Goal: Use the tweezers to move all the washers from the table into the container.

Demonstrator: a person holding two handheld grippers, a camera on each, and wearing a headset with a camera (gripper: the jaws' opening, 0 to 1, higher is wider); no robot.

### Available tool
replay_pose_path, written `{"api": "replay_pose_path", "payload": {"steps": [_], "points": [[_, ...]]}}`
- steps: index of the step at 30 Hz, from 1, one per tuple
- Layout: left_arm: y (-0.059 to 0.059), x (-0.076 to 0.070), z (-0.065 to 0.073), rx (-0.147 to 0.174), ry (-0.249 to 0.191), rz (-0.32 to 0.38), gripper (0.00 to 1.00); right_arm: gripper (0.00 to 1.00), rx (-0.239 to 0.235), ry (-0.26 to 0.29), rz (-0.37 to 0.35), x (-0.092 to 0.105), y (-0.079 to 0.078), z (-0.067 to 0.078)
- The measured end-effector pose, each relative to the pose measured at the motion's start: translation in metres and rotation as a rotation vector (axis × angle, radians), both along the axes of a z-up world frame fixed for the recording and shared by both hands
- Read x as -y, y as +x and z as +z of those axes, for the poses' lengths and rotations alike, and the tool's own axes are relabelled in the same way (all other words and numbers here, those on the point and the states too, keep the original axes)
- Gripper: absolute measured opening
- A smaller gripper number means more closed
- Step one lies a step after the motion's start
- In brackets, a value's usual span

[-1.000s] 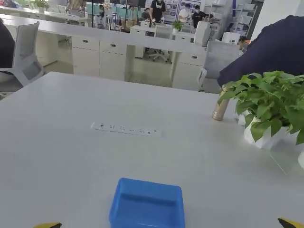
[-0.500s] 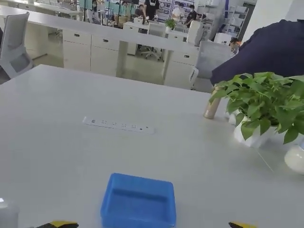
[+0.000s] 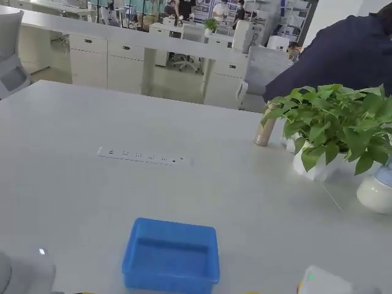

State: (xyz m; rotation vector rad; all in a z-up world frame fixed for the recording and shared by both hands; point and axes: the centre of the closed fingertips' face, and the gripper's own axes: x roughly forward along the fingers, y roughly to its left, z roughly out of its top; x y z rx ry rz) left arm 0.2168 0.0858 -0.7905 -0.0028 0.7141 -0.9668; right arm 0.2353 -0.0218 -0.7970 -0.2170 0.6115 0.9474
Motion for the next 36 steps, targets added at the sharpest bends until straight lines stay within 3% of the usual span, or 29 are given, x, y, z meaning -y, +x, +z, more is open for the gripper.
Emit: {"api": "replay_pose_path", "payload": {"steps": [2,6,10,14,15,22,26,29,32,33,34,36], "points": [[-0.001,0.004,-0.005,0.002,0.023,-0.032,0.32,0.30,0.000,-0.011,0.022,-0.005,-0.003,-0.004],[-0.006,0.012,-0.018,0.013,0.092,-0.139,0.31,0.28,-0.049,-0.020,0.057,-0.011,-0.009,-0.015],[-0.009,0.011,-0.031,0.021,0.187,-0.203,0.27,0.27,-0.094,-0.068,0.133,-0.019,-0.018,-0.031],[-0.007,0.013,-0.038,0.048,0.242,-0.232,0.23,0.25,-0.073,-0.125,0.167,-0.023,-0.018,-0.040],[-0.006,0.015,-0.039,0.075,0.256,-0.252,0.23,0.25,-0.073,-0.127,0.171,-0.024,-0.018,-0.041],[-0.009,0.013,-0.054,0.069,0.344,-0.318,0.09,0.20,-0.068,-0.160,0.195,-0.019,-0.013,-0.053],[-0.008,0.014,-0.053,0.126,0.383,-0.338,0.08,0.17,-0.052,-0.180,0.201,-0.017,-0.011,-0.059],[-0.007,0.017,-0.054,0.141,0.389,-0.346,0.03,0.15,-0.033,-0.187,0.209,-0.017,-0.011,-0.059],[-0.004,0.011,-0.062,0.175,0.481,-0.391,0.02,0.15,-0.035,-0.162,0.191,-0.017,-0.008,-0.056],[-0.003,0.009,-0.065,0.210,0.530,-0.420,0.02,0.15,-0.041,-0.149,0.183,-0.018,-0.007,-0.056],[-0.003,0.009,-0.066,0.221,0.548,-0.436,0.02,0.15,-0.044,-0.142,0.177,-0.018,-0.007,-0.055],[-0.005,0.012,-0.068,0.213,0.546,-0.439,0.00,0.15,-0.045,-0.136,0.175,-0.019,-0.008,-0.054]]}}
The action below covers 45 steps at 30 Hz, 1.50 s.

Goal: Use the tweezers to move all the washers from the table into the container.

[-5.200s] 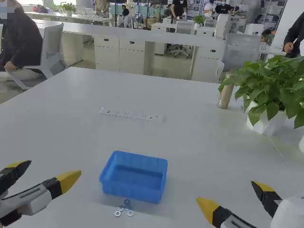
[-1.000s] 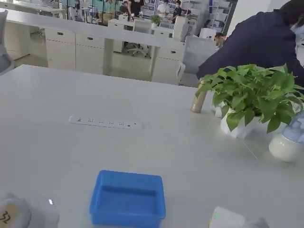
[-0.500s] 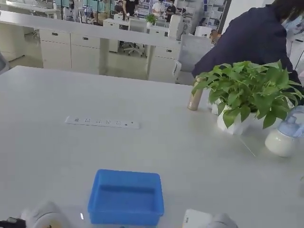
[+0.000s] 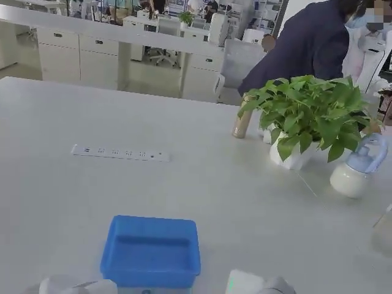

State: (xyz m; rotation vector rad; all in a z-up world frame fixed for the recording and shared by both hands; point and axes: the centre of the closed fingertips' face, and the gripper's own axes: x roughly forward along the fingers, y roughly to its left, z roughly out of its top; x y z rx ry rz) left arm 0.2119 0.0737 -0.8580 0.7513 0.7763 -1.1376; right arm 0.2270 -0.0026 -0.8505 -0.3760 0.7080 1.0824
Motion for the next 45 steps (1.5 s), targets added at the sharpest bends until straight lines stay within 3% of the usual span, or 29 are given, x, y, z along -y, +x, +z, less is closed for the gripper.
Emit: {"api": "replay_pose_path", "payload": {"steps": [6,10,14,18,22,27,35,40,43,45], "points": [[0.000,0.000,-0.006,-0.002,0.030,-0.040,0.00,0.15,0.024,-0.016,0.011,0.001,0.001,0.001],[-0.001,-0.002,-0.006,0.000,0.065,-0.081,0.00,0.17,0.018,0.007,-0.029,0.005,0.007,0.004],[-0.003,-0.001,-0.005,-0.015,0.054,-0.084,0.00,0.19,0.028,0.022,-0.063,0.011,0.012,0.010],[-0.001,-0.003,-0.002,-0.007,0.055,-0.083,0.00,0.18,0.040,0.040,-0.077,0.011,0.015,0.014],[-0.002,-0.004,0.007,-0.014,0.022,-0.073,0.00,0.18,0.051,0.044,-0.076,0.010,0.016,0.017],[-0.005,0.000,0.018,-0.019,-0.009,-0.080,0.00,0.19,0.054,0.029,-0.046,0.007,0.012,0.015],[-0.005,0.013,0.048,0.018,-0.067,-0.106,0.00,0.24,0.079,0.034,0.069,-0.010,-0.002,0.015],[-0.006,0.025,0.065,0.053,-0.092,-0.148,0.00,0.25,0.090,-0.017,0.124,-0.014,-0.008,0.006],[-0.008,0.031,0.070,0.072,-0.086,-0.182,0.00,0.22,0.128,-0.113,0.181,-0.012,-0.001,-0.003],[-0.009,0.034,0.073,0.078,-0.085,-0.192,0.00,0.19,0.127,-0.110,0.194,-0.016,0.000,-0.003]]}}
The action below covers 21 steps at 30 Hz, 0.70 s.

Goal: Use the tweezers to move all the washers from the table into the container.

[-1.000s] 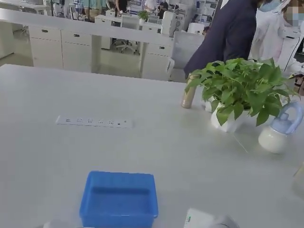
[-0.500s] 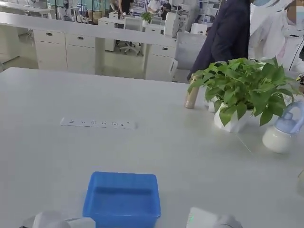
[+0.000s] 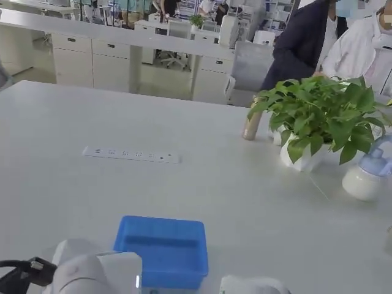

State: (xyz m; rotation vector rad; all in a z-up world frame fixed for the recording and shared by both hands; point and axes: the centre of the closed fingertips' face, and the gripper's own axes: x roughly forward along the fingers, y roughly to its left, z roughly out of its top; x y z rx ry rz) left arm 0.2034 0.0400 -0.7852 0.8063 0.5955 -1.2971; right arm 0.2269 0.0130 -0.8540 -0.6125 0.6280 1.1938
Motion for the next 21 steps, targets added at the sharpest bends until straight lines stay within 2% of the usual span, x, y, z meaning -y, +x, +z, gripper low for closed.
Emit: {"api": "replay_pose_path", "payload": {"steps": [3,6,8,11,13,14,21], "points": [[0.001,0.002,0.001,0.006,-0.004,-0.008,0.00,0.10,-0.007,0.011,0.012,-0.001,-0.001,0.003],[0.004,0.002,0.001,0.008,-0.013,-0.004,0.00,0.09,-0.014,0.007,0.005,-0.001,-0.001,0.003],[0.005,0.001,0.002,-0.001,-0.032,0.002,0.00,0.08,-0.012,0.003,0.004,-0.001,-0.001,0.003],[0.005,0.006,0.013,-0.020,-0.100,0.004,0.00,0.07,0.001,0.009,0.008,-0.004,-0.001,0.008],[0.005,0.010,0.024,-0.035,-0.161,0.000,0.00,0.07,-0.006,0.042,0.001,-0.009,-0.001,0.013],[0.005,0.011,0.027,-0.040,-0.178,0.002,0.00,0.07,-0.008,0.058,-0.001,-0.012,-0.001,0.015],[0.004,0.010,0.034,-0.041,-0.190,-0.022,0.00,0.07,-0.020,0.100,0.005,-0.027,-0.005,0.020]]}}
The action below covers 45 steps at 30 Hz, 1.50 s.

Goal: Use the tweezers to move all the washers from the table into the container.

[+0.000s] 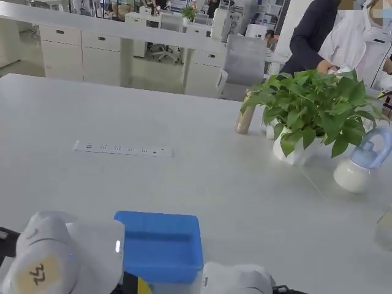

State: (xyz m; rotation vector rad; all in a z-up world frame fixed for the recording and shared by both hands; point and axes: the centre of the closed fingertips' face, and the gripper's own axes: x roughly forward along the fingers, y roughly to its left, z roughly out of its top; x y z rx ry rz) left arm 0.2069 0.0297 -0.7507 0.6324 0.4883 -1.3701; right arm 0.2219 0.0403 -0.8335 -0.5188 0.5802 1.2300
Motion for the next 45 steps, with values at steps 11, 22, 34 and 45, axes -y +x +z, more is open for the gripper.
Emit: {"api": "replay_pose_path", "payload": {"steps": [11,22,34,45], "points": [[-0.008,0.006,-0.007,-0.005,0.045,-0.073,0.00,0.09,-0.044,0.044,0.026,-0.001,-0.005,0.005],[-0.008,0.005,-0.015,-0.008,0.029,-0.067,0.00,0.06,-0.034,0.052,0.032,0.002,-0.007,0.003],[-0.004,0.005,-0.015,-0.010,0.009,-0.052,0.00,0.08,-0.041,0.051,0.014,0.001,-0.005,0.003],[0.014,-0.015,-0.003,-0.003,0.013,0.006,0.00,0.07,-0.008,0.083,0.020,-0.024,0.012,0.013]]}}
